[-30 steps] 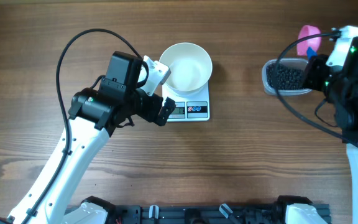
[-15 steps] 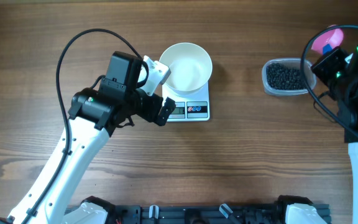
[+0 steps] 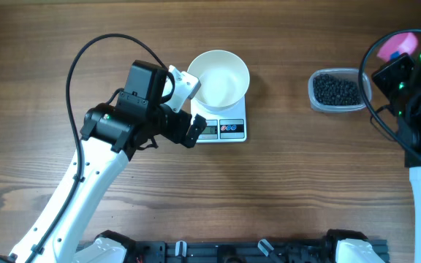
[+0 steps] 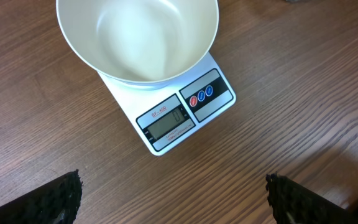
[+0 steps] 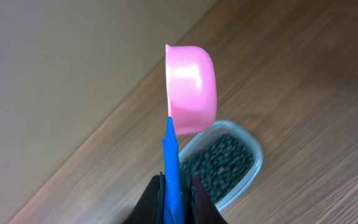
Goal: Scoop item into bowl and weigh 150g on scale
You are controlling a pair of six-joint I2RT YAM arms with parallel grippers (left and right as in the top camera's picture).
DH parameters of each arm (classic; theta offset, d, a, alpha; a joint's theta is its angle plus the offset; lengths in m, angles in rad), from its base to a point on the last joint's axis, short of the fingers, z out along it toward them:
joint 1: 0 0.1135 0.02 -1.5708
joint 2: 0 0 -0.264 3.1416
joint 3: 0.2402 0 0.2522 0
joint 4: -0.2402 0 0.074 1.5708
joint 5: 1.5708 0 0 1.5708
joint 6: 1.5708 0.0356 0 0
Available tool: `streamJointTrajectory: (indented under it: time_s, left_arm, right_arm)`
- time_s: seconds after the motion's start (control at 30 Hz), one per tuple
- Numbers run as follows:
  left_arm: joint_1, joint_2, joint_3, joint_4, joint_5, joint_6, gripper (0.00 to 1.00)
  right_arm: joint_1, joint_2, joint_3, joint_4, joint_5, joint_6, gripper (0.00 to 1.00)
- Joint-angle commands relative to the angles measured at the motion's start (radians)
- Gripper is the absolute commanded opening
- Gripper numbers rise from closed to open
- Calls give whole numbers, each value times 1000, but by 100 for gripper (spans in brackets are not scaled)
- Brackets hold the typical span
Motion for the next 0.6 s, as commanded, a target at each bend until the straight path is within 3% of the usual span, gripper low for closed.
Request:
streamJointTrajectory:
  time_s: [0.0, 0.2, 0.57]
  left_arm:
    - [-5, -4, 16, 2, 16, 16, 100]
    - [-5, -4, 16, 2, 16, 16, 100]
    - [-5, -3, 16, 2, 16, 16, 100]
  right_arm:
    - [-5, 21, 6, 18, 164, -63, 4]
    - [-5, 61, 5, -40, 115, -419, 4]
    - [-5, 75, 4, -52, 21, -483, 4]
